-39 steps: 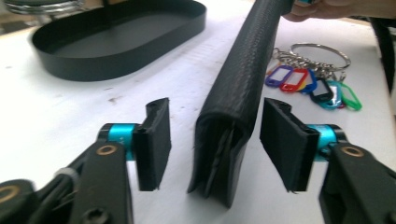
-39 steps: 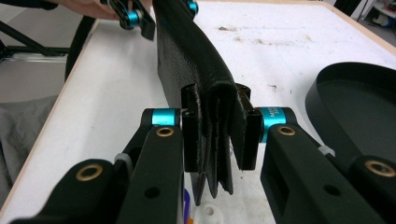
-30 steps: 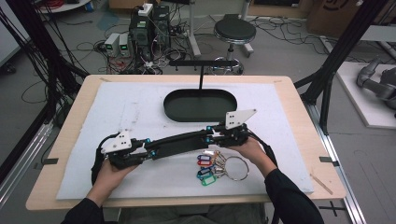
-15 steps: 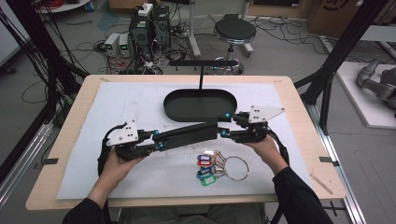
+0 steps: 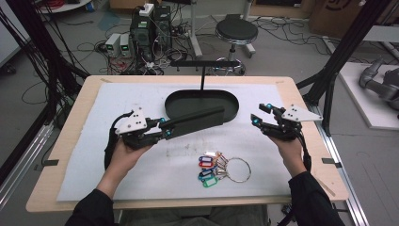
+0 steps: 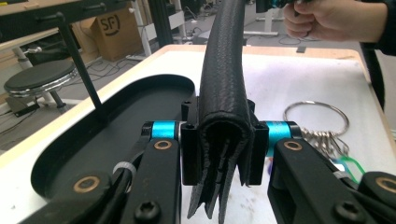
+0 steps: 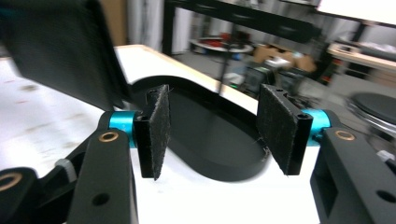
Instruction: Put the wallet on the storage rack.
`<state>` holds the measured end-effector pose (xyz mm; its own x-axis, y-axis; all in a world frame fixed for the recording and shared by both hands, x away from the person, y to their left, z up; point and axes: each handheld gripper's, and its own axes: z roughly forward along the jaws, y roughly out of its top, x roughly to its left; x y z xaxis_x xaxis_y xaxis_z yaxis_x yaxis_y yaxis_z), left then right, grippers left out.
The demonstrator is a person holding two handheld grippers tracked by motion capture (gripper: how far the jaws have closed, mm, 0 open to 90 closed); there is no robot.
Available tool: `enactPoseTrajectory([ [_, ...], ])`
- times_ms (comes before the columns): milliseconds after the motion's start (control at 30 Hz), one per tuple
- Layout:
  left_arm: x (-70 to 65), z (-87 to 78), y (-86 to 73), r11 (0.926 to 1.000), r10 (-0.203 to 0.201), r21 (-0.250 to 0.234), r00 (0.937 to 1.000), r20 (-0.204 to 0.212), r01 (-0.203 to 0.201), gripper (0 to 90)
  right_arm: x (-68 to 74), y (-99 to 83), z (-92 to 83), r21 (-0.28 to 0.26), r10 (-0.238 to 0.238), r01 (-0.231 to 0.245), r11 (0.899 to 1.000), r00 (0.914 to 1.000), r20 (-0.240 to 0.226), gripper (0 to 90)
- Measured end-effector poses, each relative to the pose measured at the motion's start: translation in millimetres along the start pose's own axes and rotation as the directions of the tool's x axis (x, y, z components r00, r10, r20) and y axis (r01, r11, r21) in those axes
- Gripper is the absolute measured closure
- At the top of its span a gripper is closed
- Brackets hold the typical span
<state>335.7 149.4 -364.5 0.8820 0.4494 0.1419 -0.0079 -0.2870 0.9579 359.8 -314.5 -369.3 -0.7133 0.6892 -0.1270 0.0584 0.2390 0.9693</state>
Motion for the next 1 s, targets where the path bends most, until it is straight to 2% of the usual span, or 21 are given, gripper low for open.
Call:
enactPoseTrajectory([
  [33,1.9,5.1,3.8,1.0000,0.004,0.000,1.0000,-0.003,-0.004,74.0,-5.6,-3.4,-2.8,0.002,0.013,-0.013,1.000,0.9990,0.043,45.4],
  [67,1.9,5.1,3.8,1.0000,0.004,0.000,1.0000,-0.003,-0.004,74.0,-5.6,-3.4,-2.8,0.002,0.013,-0.013,1.000,0.9990,0.043,45.4],
  [100,3.7,11.3,7.5,1.0000,0.007,-0.001,1.0000,-0.003,-0.007,74.0,-9.9,-5.6,-5.3,0.014,0.024,-0.025,1.000,0.9969,0.075,45.4],
  [133,3.7,11.3,7.5,1.0000,0.007,-0.001,1.0000,-0.003,-0.007,74.0,-9.9,-5.6,-5.3,0.014,0.024,-0.025,1.000,0.9969,0.075,45.4],
  [167,5.5,16.4,9.8,1.0000,0.006,-0.001,1.0000,-0.003,-0.006,74.0,-13.2,-8.0,-8.9,0.004,0.039,-0.040,0.999,0.9930,0.112,45.4],
  [267,9.2,26.2,12.7,0.9998,0.013,0.017,0.9999,-0.001,-0.013,74.1,-16.4,-11.3,-12.3,-0.005,0.064,-0.064,0.998,0.9876,0.143,44.7],
  [400,14.2,33.2,13.0,0.9996,0.008,0.029,1.0000,0.003,-0.008,74.1,-19.6,-14.3,-13.6,-0.005,0.080,-0.080,0.997,0.9836,0.162,44.0],
  [533,26.5,41.5,13.1,0.9989,-0.004,0.047,0.9998,-0.021,0.005,74.1,-21.1,-14.7,-15.0,-0.010,0.087,-0.086,0.996,0.9810,0.174,43.7],
  [600,28.4,42.3,13.1,0.9987,-0.008,0.050,0.9997,-0.023,0.010,74.1,-21.5,-15.0,-14.9,-0.009,0.089,-0.089,0.996,0.9800,0.178,43.7],
  [633,33.7,44.8,13.2,0.9986,-0.008,0.053,0.9992,-0.038,0.010,74.1,-21.8,-15.3,-14.9,-0.007,0.089,-0.089,0.996,0.9797,0.180,43.7],
  [733,40.3,47.7,11.7,0.9977,-0.027,0.061,0.9985,-0.047,0.030,74.1,-22.5,-15.8,-14.4,-0.008,0.093,-0.093,0.996,0.9785,0.184,43.7],
  [1000,49.5,56.2,10.0,0.9952,-0.028,0.092,0.9979,-0.058,0.033,74.0,-23.5,-16.3,-14.5,-0.010,0.095,-0.095,0.995,0.9774,0.189,43.7],
])
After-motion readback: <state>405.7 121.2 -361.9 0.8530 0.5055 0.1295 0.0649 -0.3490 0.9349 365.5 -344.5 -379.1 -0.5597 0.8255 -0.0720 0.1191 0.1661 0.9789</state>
